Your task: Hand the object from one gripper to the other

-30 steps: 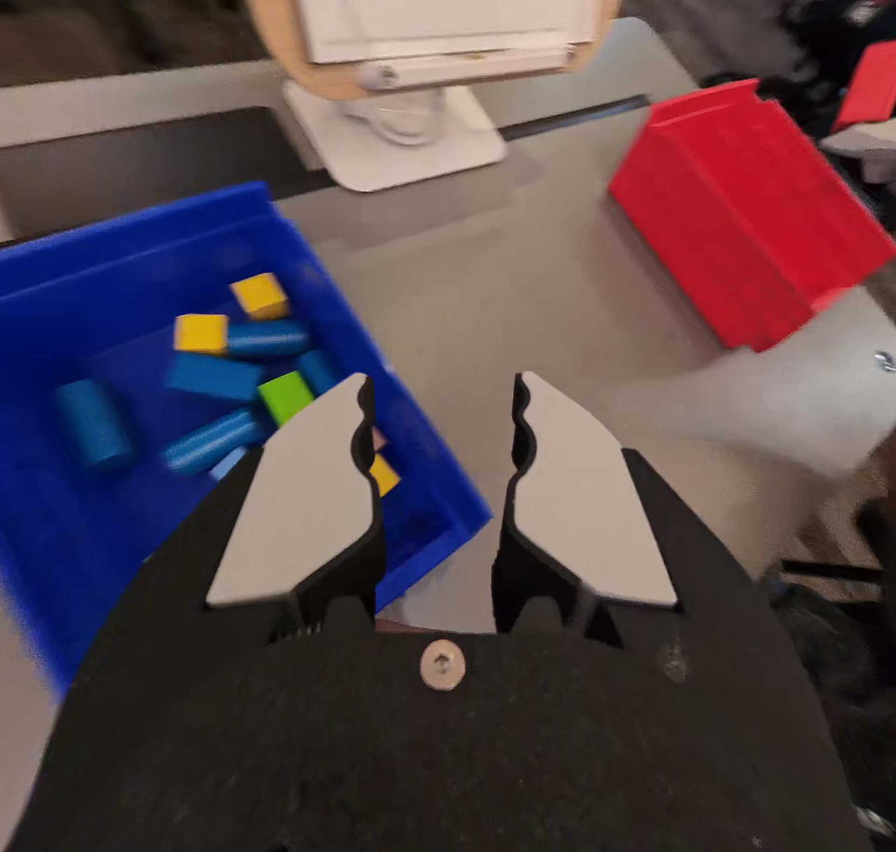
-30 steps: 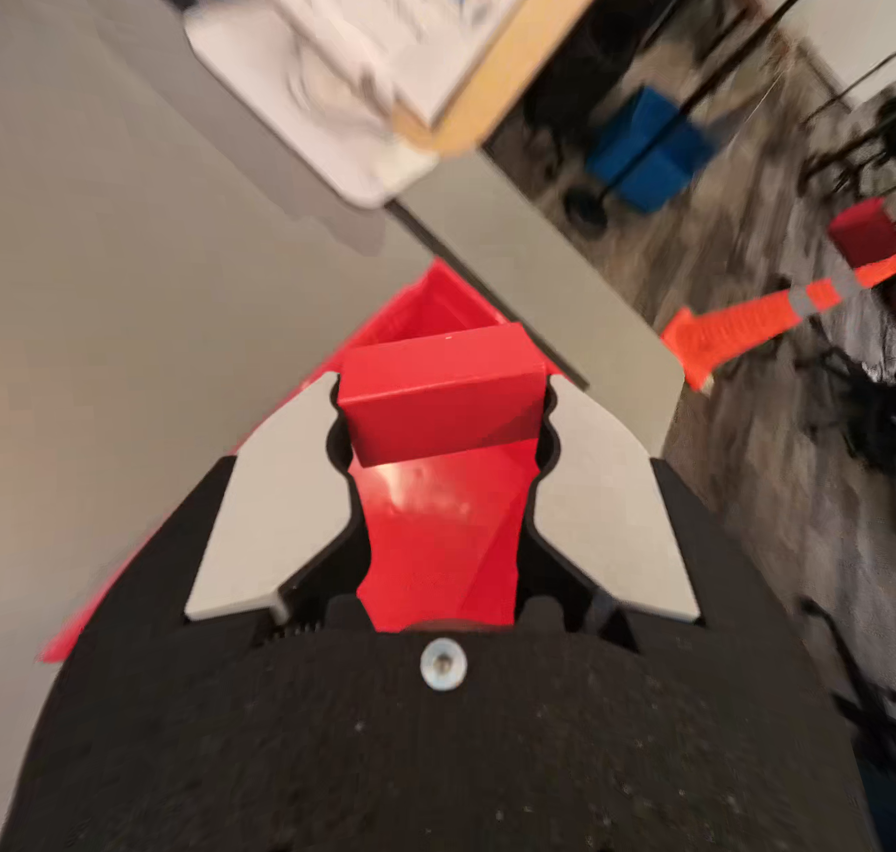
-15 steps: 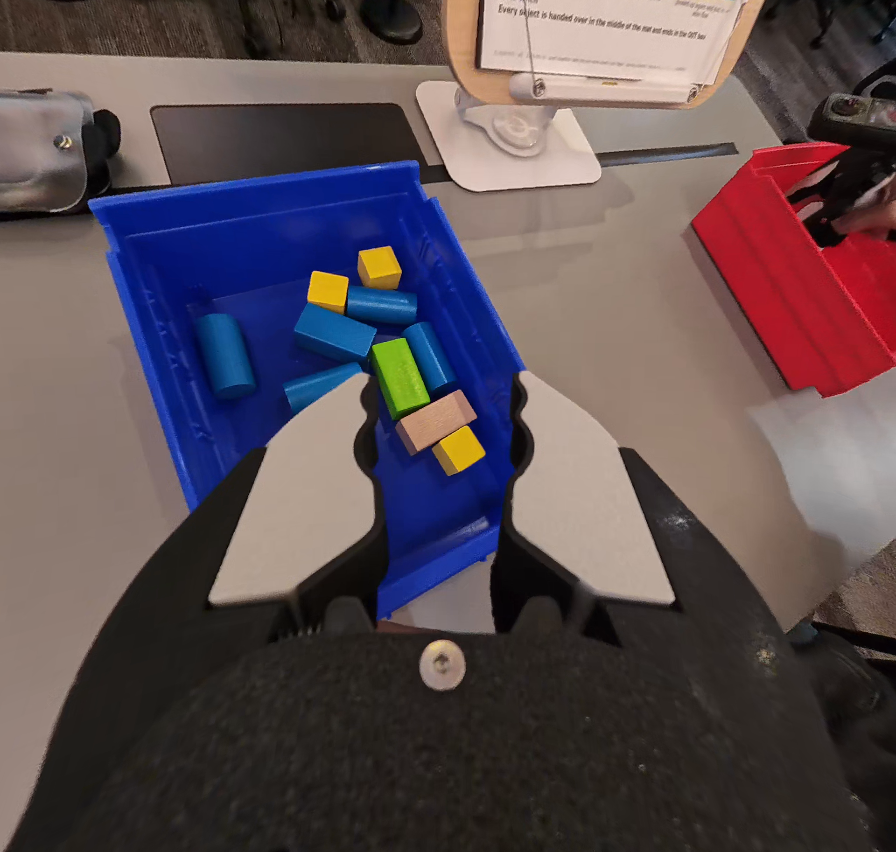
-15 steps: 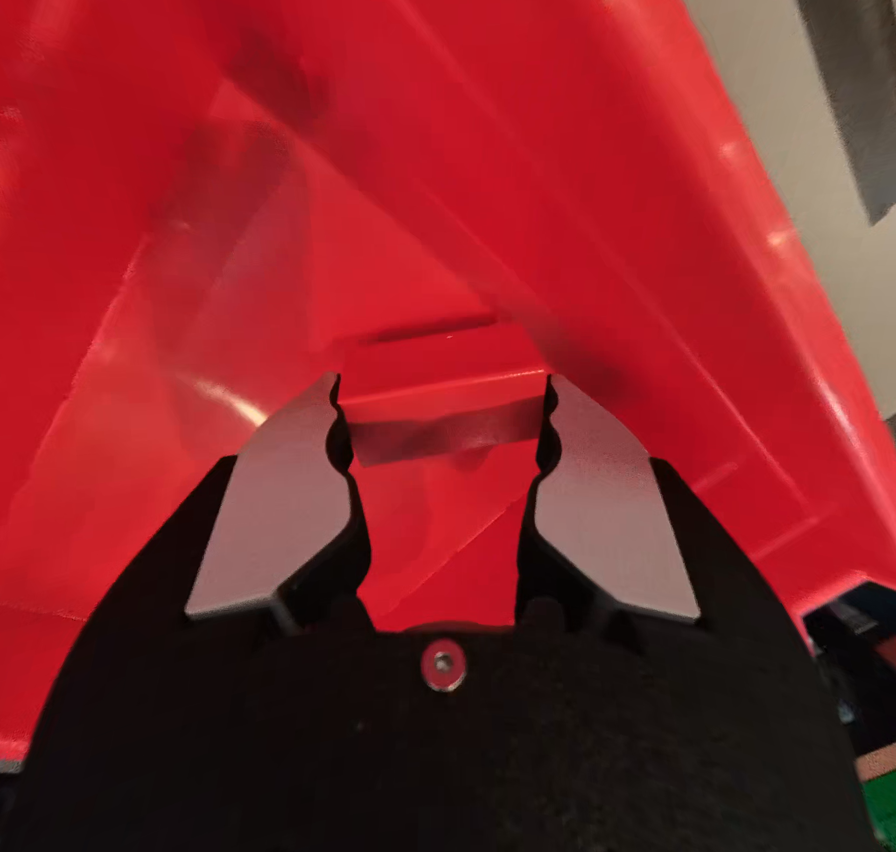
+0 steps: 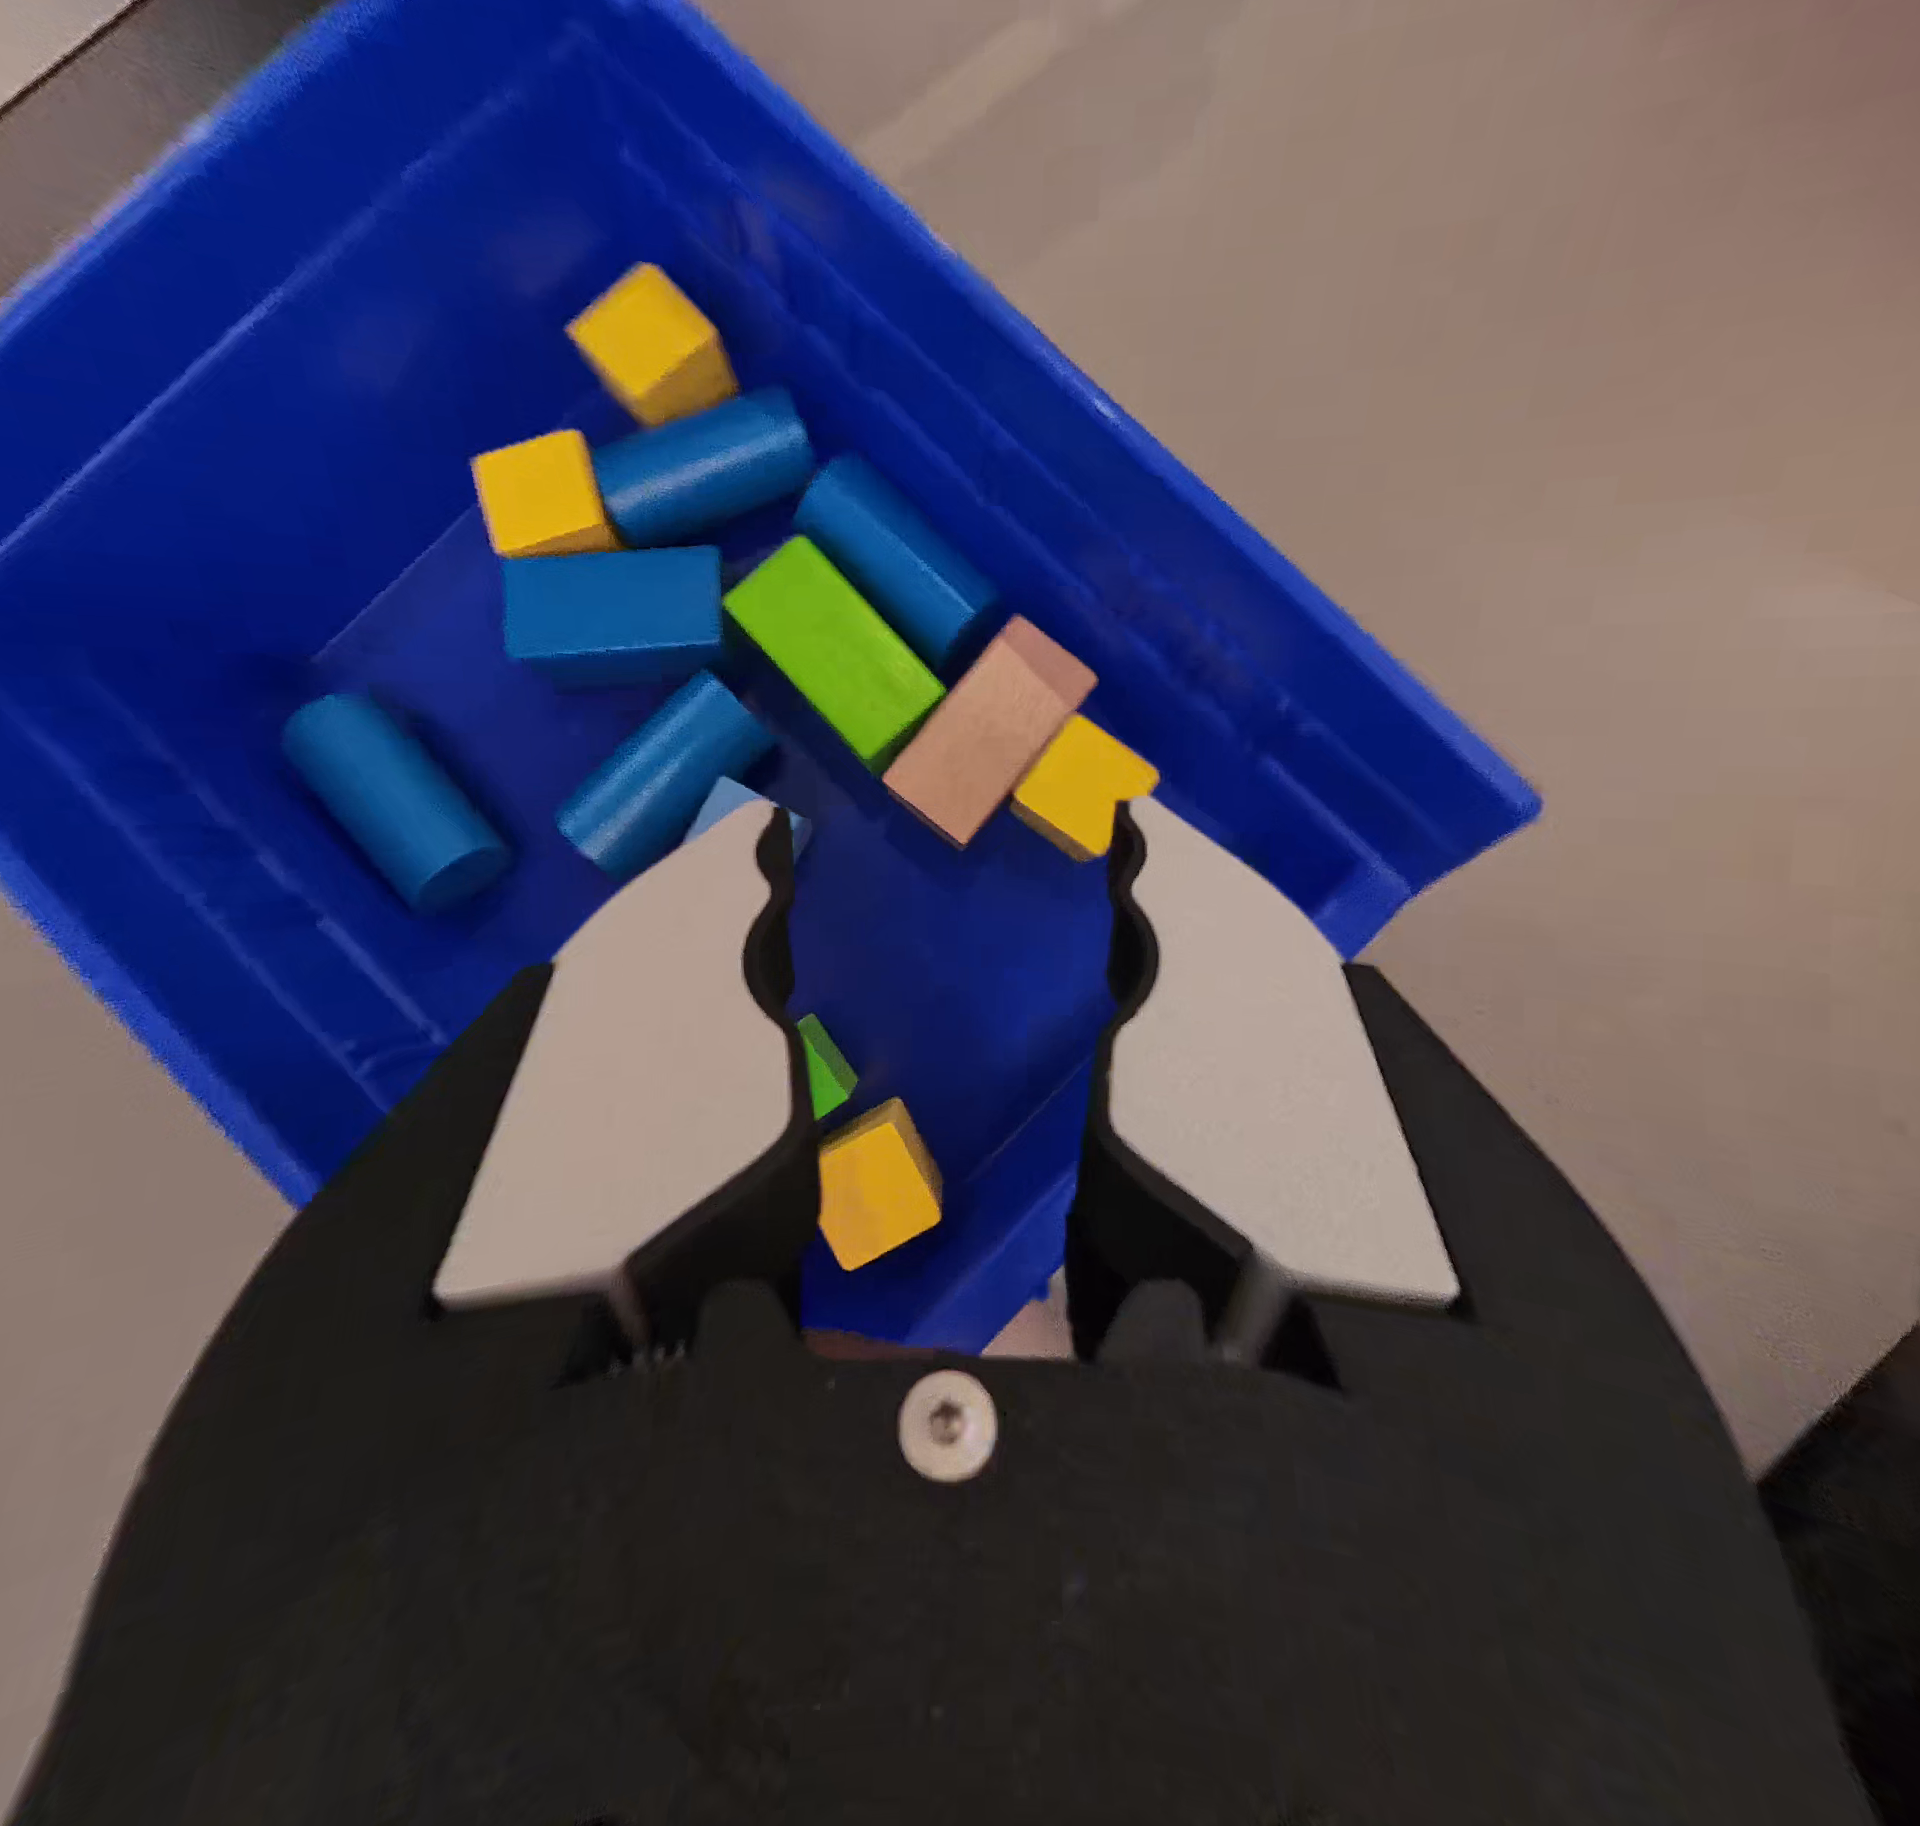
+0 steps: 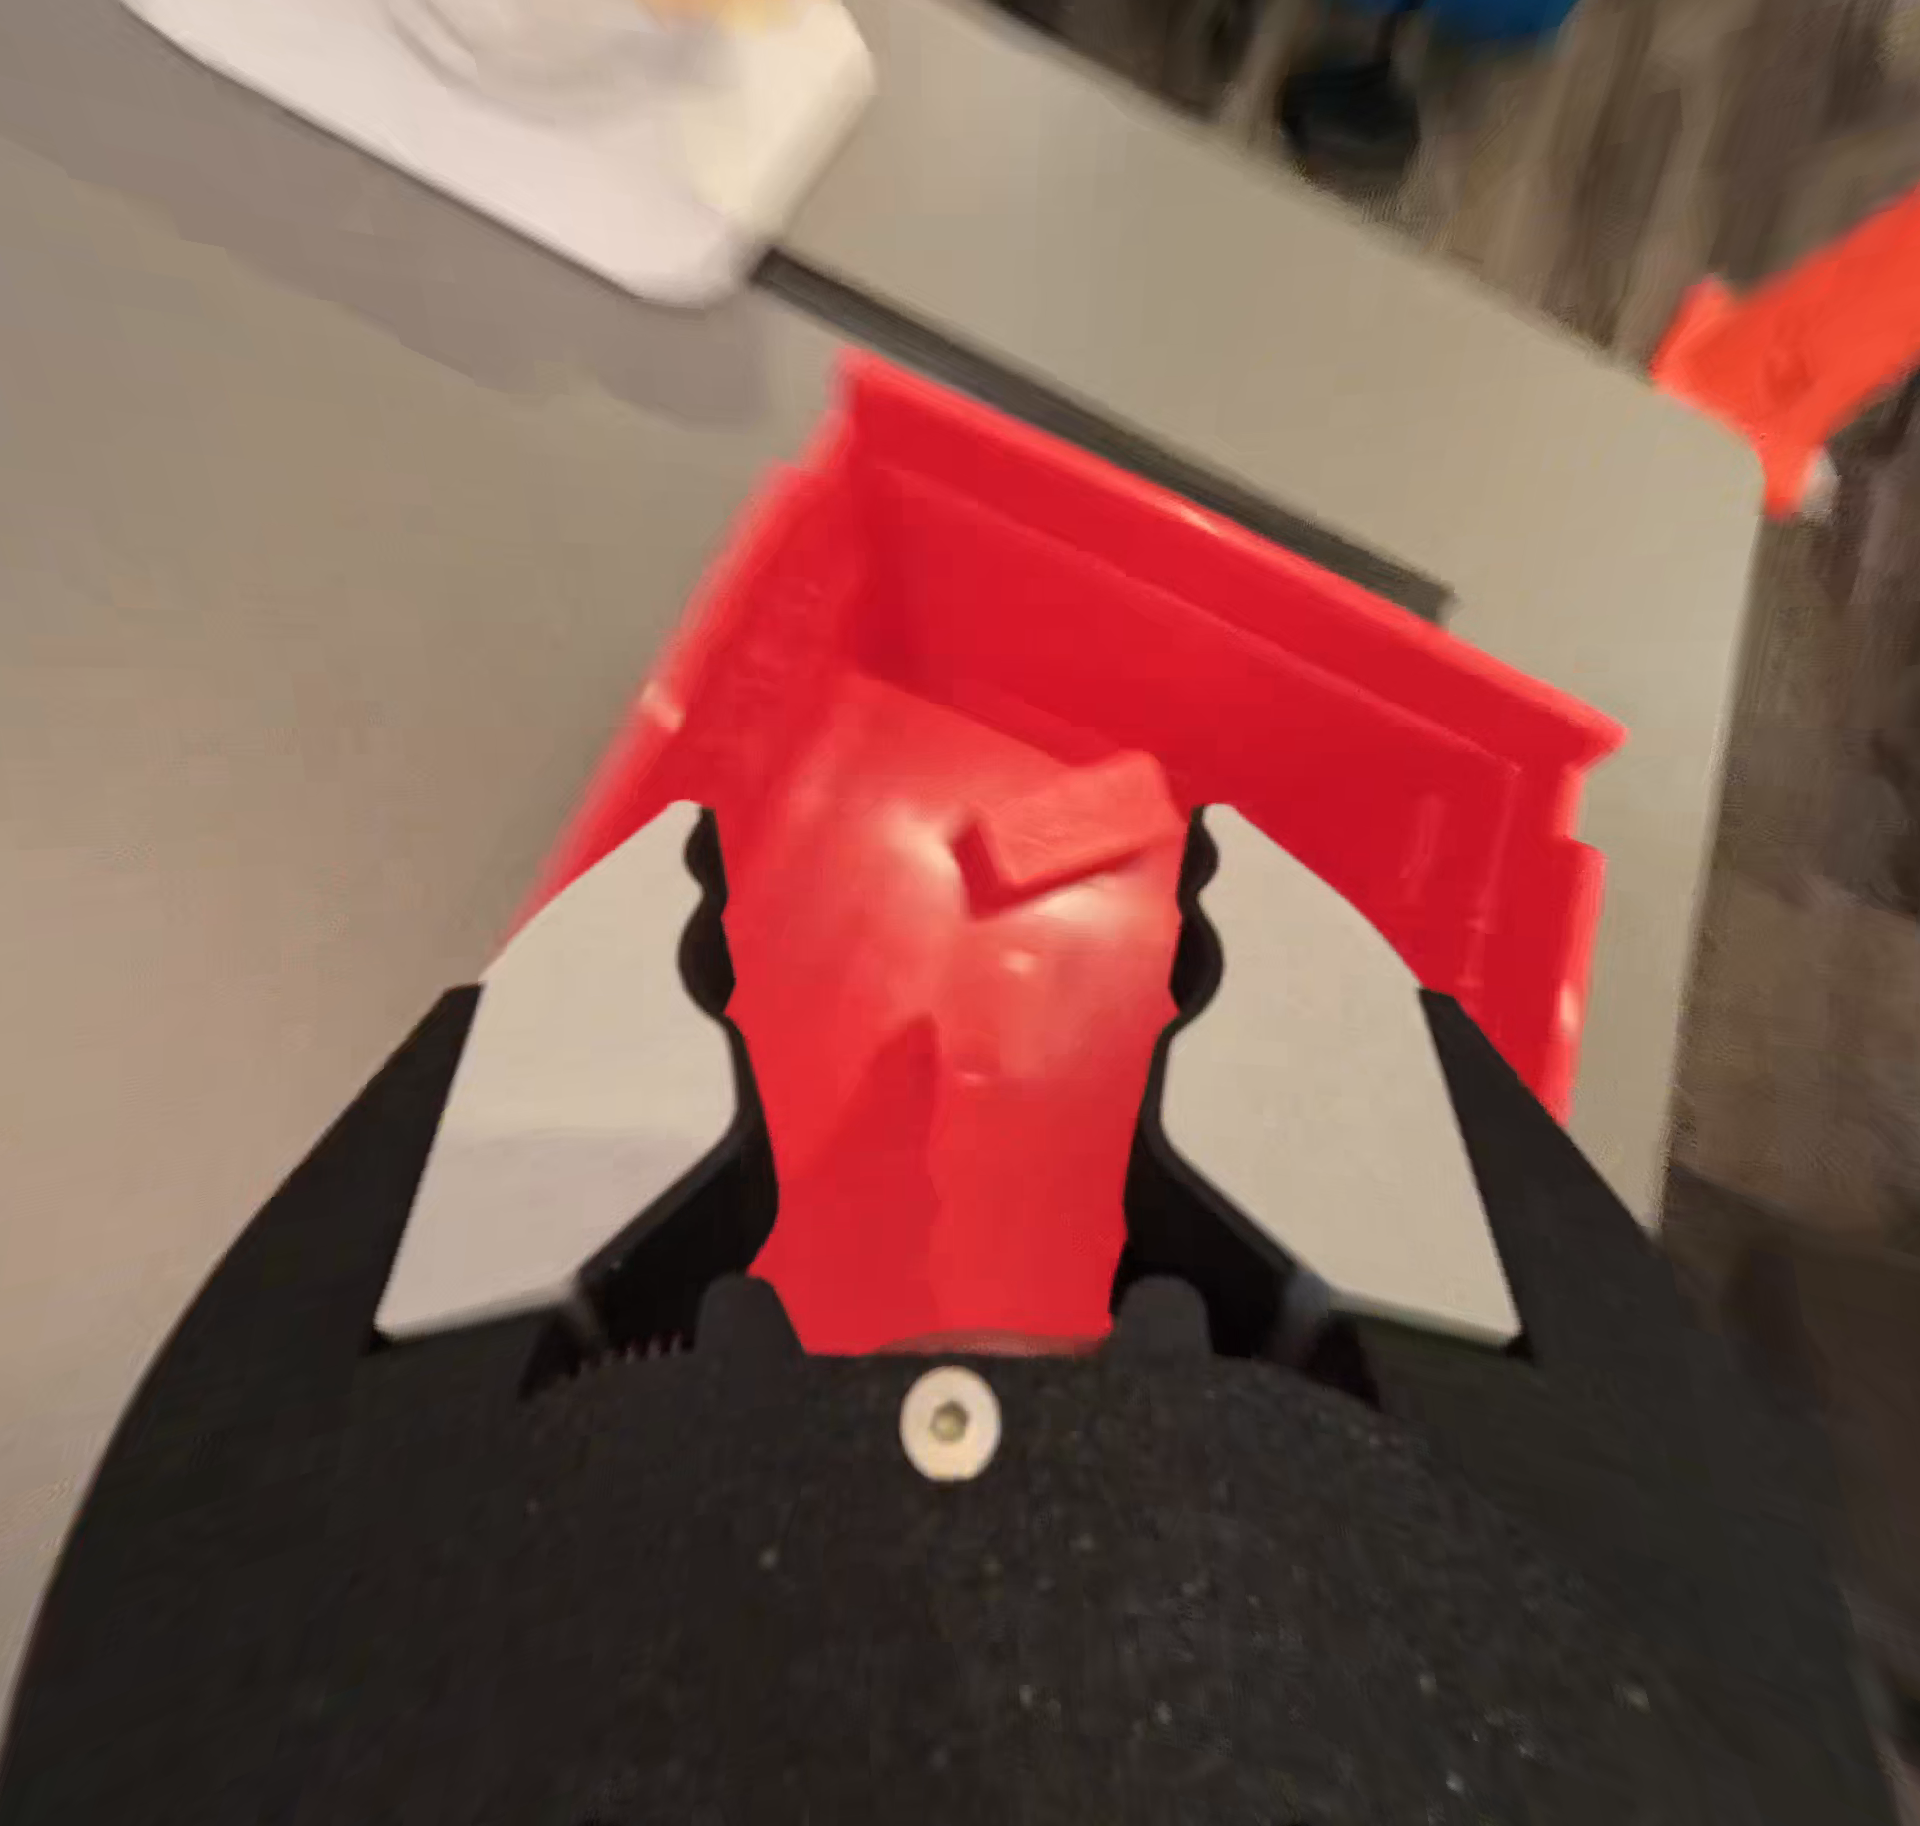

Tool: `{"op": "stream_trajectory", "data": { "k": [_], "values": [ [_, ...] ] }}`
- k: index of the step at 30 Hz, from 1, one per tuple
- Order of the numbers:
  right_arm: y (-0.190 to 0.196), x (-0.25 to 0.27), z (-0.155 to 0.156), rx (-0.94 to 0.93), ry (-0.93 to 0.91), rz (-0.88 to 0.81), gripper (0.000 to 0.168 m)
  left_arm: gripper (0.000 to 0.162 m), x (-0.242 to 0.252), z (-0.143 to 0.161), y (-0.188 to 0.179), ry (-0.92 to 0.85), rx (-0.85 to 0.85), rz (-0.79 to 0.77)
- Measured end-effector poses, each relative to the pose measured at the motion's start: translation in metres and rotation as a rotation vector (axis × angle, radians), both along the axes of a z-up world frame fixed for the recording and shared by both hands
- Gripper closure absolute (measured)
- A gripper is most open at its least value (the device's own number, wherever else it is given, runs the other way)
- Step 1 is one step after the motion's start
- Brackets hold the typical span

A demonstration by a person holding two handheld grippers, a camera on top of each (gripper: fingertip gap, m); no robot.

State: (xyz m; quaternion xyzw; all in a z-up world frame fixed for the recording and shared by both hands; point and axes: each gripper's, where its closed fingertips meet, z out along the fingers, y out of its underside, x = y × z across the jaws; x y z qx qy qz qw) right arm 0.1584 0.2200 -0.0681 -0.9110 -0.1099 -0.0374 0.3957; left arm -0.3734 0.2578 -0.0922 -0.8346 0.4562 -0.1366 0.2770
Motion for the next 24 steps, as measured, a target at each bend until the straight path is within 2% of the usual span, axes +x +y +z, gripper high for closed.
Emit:
{"op": "stream_trajectory", "data": {
  "k": [2,4,8,12,15,18,24],
  "values": [
    [-0.028,-0.052,0.028,0.139,0.094,0.119,0.087,0.110,0.005,-0.016,-0.014,0.085,-0.001,-0.110],
    [-0.061,-0.101,0.033,0.176,0.126,0.238,0.086,0.117,0.009,-0.030,-0.022,0.156,-0.028,-0.172],
    [-0.116,-0.175,0.016,0.222,0.177,0.385,0.085,0.116,0.021,-0.044,-0.026,0.235,-0.033,-0.235],
    [-0.162,-0.232,-0.016,0.138,0.431,0.502,0.091,0.113,0.032,-0.048,-0.029,0.253,-0.021,-0.283],
    [-0.178,-0.244,-0.033,0.096,0.506,0.528,0.093,0.111,0.037,-0.051,-0.029,0.256,-0.019,-0.316],
    [-0.183,-0.241,-0.045,0.071,0.457,0.540,0.092,0.116,0.034,-0.056,-0.029,0.268,-0.092,-0.322],
    [-0.187,-0.242,-0.047,0.055,0.493,0.576,0.091,0.117,0.039,-0.063,-0.031,0.308,-0.094,-0.462]
  ]
}}
